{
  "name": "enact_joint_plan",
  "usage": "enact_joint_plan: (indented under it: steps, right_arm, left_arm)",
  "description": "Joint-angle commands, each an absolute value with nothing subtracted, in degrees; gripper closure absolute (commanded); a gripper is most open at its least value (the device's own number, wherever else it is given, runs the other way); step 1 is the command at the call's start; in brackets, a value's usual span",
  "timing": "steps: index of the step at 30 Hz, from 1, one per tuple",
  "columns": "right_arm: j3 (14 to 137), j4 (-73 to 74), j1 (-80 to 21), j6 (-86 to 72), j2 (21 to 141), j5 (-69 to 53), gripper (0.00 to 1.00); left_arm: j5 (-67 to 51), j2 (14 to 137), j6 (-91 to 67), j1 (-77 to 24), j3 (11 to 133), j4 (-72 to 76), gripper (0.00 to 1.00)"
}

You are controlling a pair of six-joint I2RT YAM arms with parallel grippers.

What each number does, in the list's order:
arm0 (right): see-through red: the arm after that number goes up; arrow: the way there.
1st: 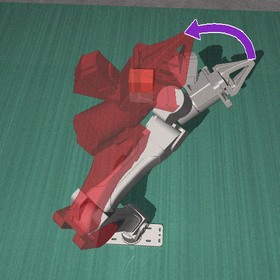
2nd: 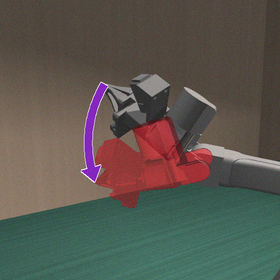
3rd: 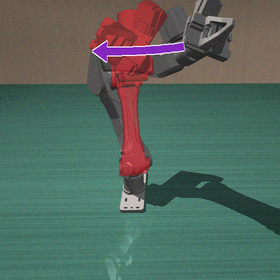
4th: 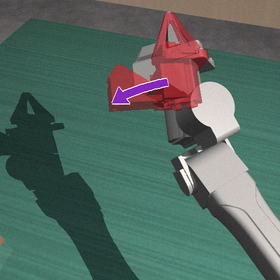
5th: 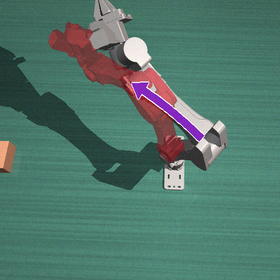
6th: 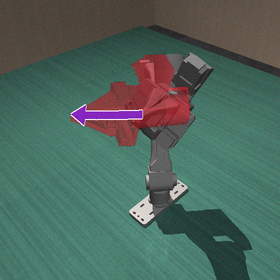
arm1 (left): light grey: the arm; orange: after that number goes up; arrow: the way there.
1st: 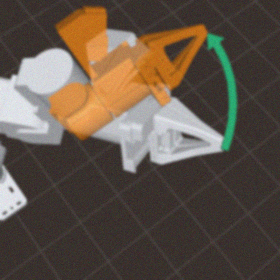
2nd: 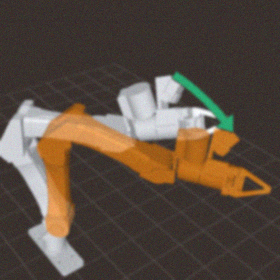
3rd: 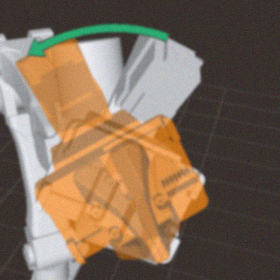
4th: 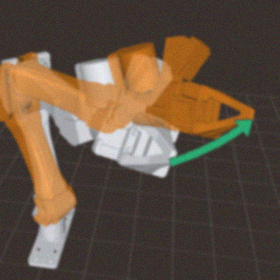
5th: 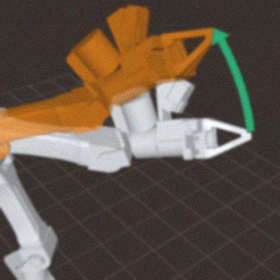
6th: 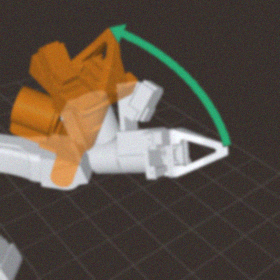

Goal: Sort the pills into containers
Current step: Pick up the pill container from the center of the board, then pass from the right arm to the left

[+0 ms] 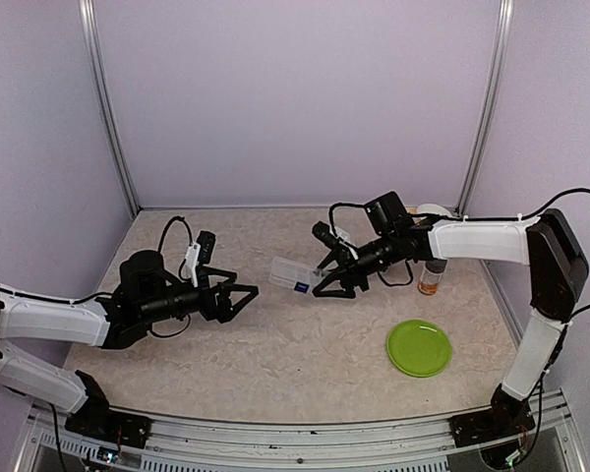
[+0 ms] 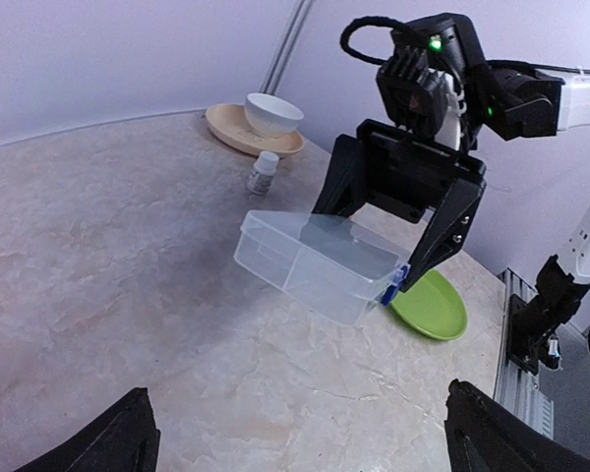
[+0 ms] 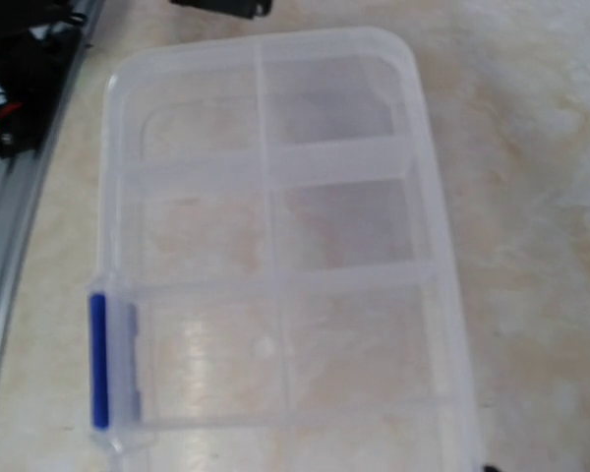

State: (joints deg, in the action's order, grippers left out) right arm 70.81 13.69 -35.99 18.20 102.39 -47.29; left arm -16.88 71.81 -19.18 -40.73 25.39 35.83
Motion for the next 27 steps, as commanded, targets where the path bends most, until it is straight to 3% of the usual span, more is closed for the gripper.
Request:
enact_joint_plan:
  steps: [1, 20, 27]
  right_arm:
    - [68.7, 14.9, -37.3, 17.0, 99.1, -51.5, 0.35]
    - [66.8, 18.3, -41.0, 19.4, 96.9, -54.7, 0.35]
    - [67.0, 19.0, -41.5, 20.0, 97.2, -55.1, 0.35]
  left_arm:
    - [-22.7, 73.7, -15.2, -41.7, 25.5, 44.0, 0.01]
    - [-36.5, 79.4, -7.0, -44.4, 31.7, 42.5, 0.01]
    - [-35.7, 81.7, -5.9, -44.6, 33.9, 39.7, 0.01]
